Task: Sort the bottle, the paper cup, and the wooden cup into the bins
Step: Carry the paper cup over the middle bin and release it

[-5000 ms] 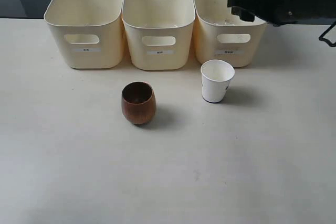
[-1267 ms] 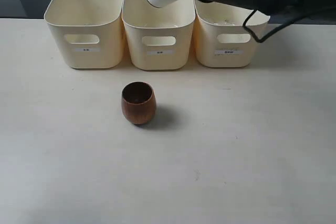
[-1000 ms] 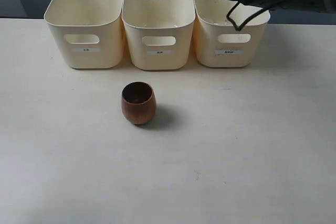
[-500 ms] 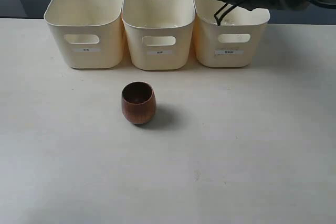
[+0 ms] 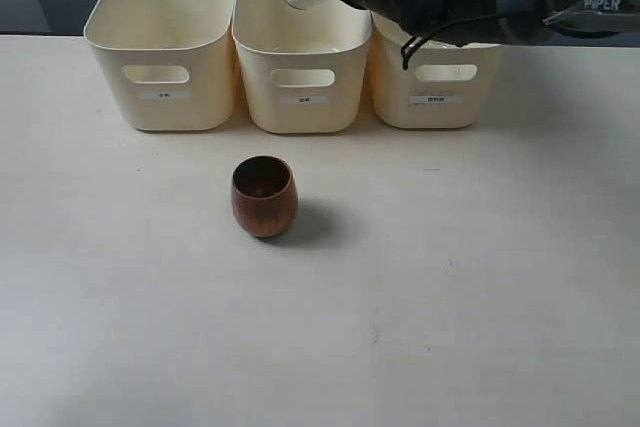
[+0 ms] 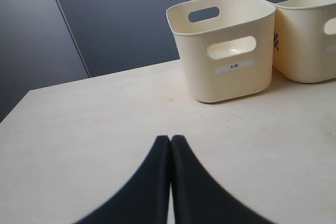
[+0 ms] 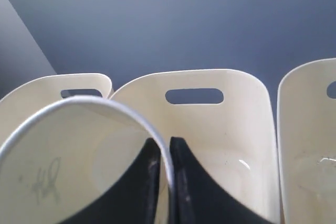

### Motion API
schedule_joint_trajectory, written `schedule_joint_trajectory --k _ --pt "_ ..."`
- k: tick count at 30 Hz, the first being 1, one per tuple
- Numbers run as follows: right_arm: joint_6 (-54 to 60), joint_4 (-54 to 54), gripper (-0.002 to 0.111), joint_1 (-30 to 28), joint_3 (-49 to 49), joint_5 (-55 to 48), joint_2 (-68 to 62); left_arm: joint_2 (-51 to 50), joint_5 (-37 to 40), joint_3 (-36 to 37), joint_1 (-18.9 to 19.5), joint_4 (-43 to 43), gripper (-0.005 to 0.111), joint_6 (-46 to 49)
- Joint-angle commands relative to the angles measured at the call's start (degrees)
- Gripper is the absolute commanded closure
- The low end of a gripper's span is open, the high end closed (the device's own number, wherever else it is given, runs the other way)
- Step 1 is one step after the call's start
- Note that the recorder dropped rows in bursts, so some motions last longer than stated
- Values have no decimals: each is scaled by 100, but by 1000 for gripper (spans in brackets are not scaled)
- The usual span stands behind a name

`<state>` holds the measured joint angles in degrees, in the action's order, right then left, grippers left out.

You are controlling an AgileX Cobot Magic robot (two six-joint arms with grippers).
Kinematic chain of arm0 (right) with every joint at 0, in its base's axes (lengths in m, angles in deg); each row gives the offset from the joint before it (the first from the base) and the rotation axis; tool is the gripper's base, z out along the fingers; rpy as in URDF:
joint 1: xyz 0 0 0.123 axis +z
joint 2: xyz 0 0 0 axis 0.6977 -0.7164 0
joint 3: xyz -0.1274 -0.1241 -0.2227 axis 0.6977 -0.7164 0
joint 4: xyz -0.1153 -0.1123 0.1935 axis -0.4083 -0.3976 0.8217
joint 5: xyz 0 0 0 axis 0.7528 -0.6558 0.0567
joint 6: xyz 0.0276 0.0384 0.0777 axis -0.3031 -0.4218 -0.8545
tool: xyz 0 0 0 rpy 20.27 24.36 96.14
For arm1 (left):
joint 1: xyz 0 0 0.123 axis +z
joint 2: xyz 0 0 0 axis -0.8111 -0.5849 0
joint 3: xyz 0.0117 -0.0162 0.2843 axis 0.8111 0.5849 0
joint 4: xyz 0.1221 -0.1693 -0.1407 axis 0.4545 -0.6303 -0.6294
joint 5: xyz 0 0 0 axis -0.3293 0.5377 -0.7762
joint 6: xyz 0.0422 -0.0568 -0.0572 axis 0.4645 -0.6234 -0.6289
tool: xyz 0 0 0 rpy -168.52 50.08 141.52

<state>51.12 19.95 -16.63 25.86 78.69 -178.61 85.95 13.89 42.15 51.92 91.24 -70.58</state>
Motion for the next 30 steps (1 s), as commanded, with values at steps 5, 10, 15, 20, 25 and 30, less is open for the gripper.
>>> schedule_joint_trajectory --k 5,10,15,20,25,30 --pt "56 -93 58 -28 41 82 -95 28 -32 7 -18 0 107 -11" --pt "56 -93 57 -28 41 0 -95 28 -32 7 -18 0 107 -11" --pt "22 -7 57 -28 41 -196 -85 28 -32 7 -18 0 107 -11" --pt "9 27 58 -28 41 -821 180 28 -32 7 -18 0 107 -11" --pt "9 -35 64 -28 41 -1730 709 28 -32 7 -18 0 107 -11" --pt "9 -705 65 -28 41 -3061 1116 28 -32 7 -18 0 107 -11"
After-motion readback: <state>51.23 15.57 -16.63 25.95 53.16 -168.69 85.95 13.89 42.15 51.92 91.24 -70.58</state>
